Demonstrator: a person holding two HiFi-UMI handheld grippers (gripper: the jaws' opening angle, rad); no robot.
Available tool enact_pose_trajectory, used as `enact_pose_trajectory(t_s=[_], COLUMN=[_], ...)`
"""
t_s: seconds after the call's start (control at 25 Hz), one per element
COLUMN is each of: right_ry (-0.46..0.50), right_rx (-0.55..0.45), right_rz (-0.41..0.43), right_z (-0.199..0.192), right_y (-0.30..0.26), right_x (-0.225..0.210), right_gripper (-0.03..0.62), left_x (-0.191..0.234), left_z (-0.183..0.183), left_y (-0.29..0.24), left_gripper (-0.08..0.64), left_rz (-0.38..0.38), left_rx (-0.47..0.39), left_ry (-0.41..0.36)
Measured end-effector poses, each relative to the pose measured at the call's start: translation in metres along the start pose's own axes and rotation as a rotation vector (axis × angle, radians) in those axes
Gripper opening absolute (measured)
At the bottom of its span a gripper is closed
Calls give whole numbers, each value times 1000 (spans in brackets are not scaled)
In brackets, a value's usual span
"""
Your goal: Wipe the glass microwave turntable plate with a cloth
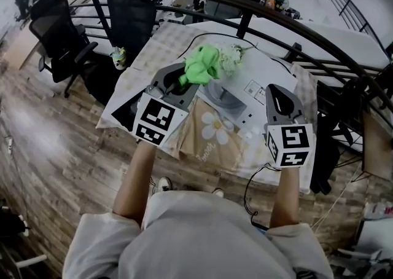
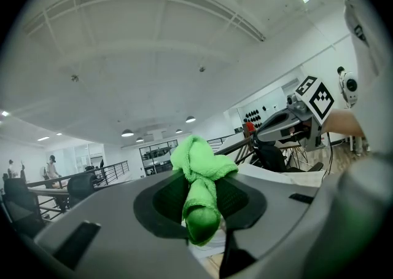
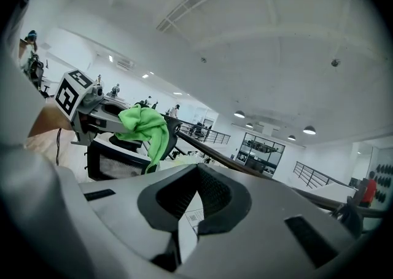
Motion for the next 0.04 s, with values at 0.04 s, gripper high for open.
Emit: enact_pose_trajectory(t_s=[0.04], right_ry=[1], right_rx=[-2], right_rz=[1], right_z=[0], right_y=[0], right_x=[0], right_gripper=[12], left_x=[0], left_z=[1], left_y=[0], left_gripper=[123], left_rz=[1], left_rx=[-1], left_ry=[-4])
Point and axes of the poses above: the fingertips, and each gripper's own axes: y backward along the fingers, x to its left, z out of its top, the point moved 4 cm from there along y, backward along the fingers, and after that the axes turned 15 degrees about -y, right-handed, at the moved point
